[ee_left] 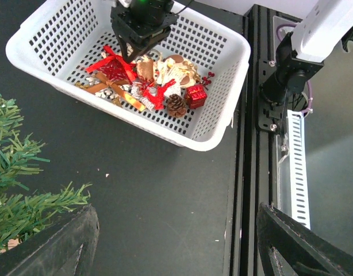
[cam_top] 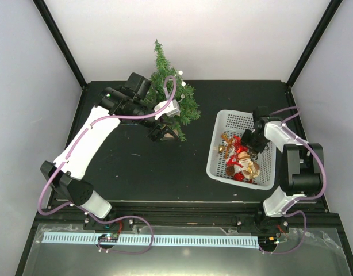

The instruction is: Decorate the small christmas tree

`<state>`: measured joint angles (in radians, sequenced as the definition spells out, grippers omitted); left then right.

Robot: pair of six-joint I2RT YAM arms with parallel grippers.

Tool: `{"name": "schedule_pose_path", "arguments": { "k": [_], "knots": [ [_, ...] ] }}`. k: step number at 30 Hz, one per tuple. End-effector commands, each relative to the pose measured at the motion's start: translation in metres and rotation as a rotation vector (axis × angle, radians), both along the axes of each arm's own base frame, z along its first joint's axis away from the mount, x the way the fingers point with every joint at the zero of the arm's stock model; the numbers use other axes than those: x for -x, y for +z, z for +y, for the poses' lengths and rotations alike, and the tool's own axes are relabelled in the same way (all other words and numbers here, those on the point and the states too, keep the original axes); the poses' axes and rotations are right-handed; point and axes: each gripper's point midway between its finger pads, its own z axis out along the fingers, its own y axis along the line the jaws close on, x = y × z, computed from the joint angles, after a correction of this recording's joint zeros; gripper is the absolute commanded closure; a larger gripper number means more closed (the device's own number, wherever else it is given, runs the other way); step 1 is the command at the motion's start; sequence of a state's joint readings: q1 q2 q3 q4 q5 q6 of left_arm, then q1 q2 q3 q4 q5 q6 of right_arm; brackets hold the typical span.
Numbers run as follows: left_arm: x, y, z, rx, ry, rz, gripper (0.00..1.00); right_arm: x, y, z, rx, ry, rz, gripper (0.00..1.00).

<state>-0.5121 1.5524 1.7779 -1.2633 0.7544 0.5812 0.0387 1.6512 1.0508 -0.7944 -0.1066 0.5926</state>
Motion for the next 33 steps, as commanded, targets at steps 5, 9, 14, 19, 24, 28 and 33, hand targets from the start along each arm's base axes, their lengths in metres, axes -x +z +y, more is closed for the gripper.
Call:
{"name": "schedule_pose_path", "arguments": {
  "k": [5, 9, 14, 19, 24, 28, 33],
  "knots": [
    [-0.002, 0.003, -0.002, -0.002, 0.000, -0.032, 0.24, -0.046, 0.008, -0.008, 0.046, -0.048, -0.089, 0.61],
    [-0.004, 0.003, -0.003, -0.003, 0.000, -0.030, 0.24, -0.049, -0.003, -0.007, 0.048, -0.043, -0.047, 0.62],
    [-0.006, 0.002, -0.004, -0.004, -0.001, -0.029, 0.24, -0.045, -0.013, -0.007, 0.051, -0.044, -0.021, 0.67],
    [-0.008, 0.002, -0.006, -0.005, -0.002, -0.028, 0.24, -0.045, -0.014, -0.009, 0.059, -0.043, -0.015, 0.79],
    [-0.009, 0.002, -0.006, -0.005, -0.002, -0.028, 0.24, -0.047, -0.011, -0.009, 0.059, -0.038, -0.022, 0.88],
    [-0.009, 0.002, -0.006, -0.006, -0.001, -0.029, 0.24, -0.045, -0.009, -0.010, 0.067, -0.026, -0.024, 0.97],
    [-0.009, 0.004, -0.006, -0.004, -0.001, -0.033, 0.24, -0.044, 0.000, -0.014, 0.091, -0.014, -0.040, 0.99]
  ]
}}
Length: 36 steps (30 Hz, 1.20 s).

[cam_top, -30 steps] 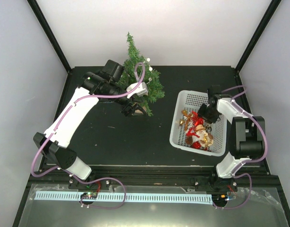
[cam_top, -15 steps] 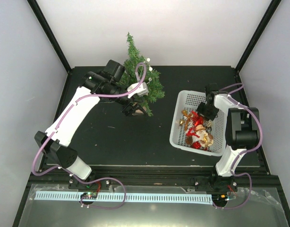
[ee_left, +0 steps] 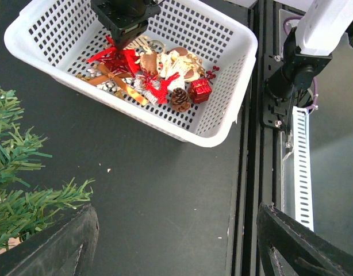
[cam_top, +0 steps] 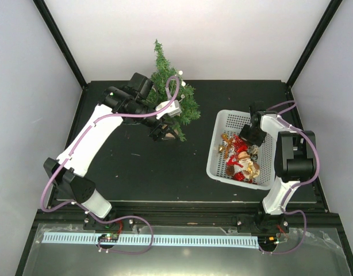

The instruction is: Decorate the small christmas tree

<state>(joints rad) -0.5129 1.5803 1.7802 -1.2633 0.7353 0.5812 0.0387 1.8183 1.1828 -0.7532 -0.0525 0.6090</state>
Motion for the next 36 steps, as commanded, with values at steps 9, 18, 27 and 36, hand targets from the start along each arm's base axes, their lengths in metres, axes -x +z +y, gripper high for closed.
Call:
{"name": "schedule_pose_path", "arguments": {
  "k": [9, 18, 27, 36],
  "knots": [
    [-0.010, 0.024, -0.002, 0.017, 0.034, -0.091, 0.24, -0.001, 0.099, -0.011, 0.098, 0.086, -0.192, 0.99],
    [-0.004, 0.032, 0.001, 0.025, 0.063, -0.064, 0.22, 0.059, 0.184, 0.035, 0.111, 0.317, -0.442, 0.99],
    [0.020, 0.041, -0.009, 0.136, 0.028, 0.119, 0.22, 0.132, 0.262, 0.089, 0.006, 0.610, -0.694, 0.99],
    [0.036, 0.039, -0.021, 0.237, 0.000, 0.325, 0.23, 0.171, 0.290, 0.149, -0.107, 0.875, -0.711, 0.99]
  ]
}}
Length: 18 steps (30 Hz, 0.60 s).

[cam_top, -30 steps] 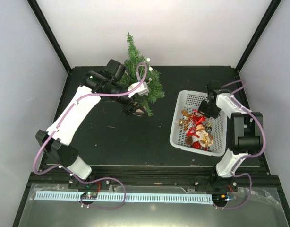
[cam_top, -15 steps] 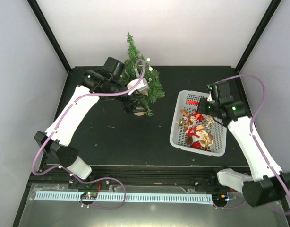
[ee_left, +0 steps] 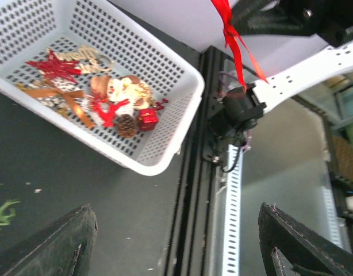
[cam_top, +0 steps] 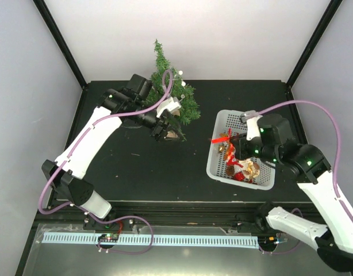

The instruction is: Decorate the small christmas tree

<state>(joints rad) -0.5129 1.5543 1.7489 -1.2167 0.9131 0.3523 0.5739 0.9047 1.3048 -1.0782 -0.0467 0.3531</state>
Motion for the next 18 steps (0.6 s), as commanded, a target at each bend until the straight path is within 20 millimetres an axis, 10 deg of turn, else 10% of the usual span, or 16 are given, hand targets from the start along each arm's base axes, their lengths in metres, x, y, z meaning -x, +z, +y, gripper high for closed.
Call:
{"name": "schedule_pose_path", "arguments": {
  "k": [1, 10, 18],
  "knots": [
    [0.017, 0.017, -0.009, 0.113, -0.047, 0.112, 0.23, 0.019, 0.003, 0.039, 0.071, 0.166, 0.017, 0.99],
    [0.018, 0.025, -0.016, 0.176, -0.068, 0.207, 0.24, 0.024, 0.000, 0.105, 0.273, 0.285, 0.015, 0.99],
    [0.018, 0.017, -0.017, 0.170, -0.058, 0.258, 0.32, 0.007, 0.001, 0.104, 0.375, 0.220, 0.001, 0.99]
  ]
}}
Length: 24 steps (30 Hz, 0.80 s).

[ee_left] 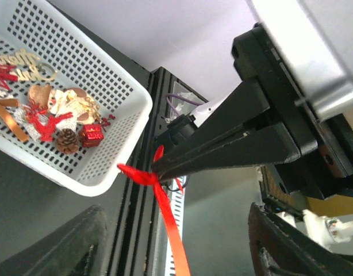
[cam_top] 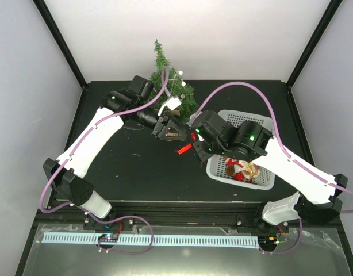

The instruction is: Decorate the small christmas tree

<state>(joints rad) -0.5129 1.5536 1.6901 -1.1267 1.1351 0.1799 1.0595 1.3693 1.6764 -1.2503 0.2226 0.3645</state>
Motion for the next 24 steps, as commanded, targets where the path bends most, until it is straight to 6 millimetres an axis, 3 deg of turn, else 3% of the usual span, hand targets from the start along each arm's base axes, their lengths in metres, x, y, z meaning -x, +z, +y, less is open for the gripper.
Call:
{"name": "schedule_pose_path", "arguments": {
  "k": [1, 5, 11, 24],
  "knots": [
    [0.002, -0.003, -0.003, 0.015, -0.013, 0.047, 0.36, -0.008, 0.011, -0.019, 0.054, -0.062, -0.064, 0.99],
    [-0.001, -0.016, -0.002, -0.020, 0.010, 0.065, 0.44, -0.007, 0.010, -0.018, 0.058, -0.056, -0.060, 0.99],
    [-0.008, -0.023, -0.004, -0.032, 0.030, 0.107, 0.40, -0.007, 0.008, -0.007, 0.068, -0.022, -0.044, 0.99],
    [-0.018, -0.022, -0.007, 0.012, 0.026, 0.191, 0.46, -0.009, -0.001, 0.004, 0.154, 0.007, -0.031, 0.99]
  ]
}}
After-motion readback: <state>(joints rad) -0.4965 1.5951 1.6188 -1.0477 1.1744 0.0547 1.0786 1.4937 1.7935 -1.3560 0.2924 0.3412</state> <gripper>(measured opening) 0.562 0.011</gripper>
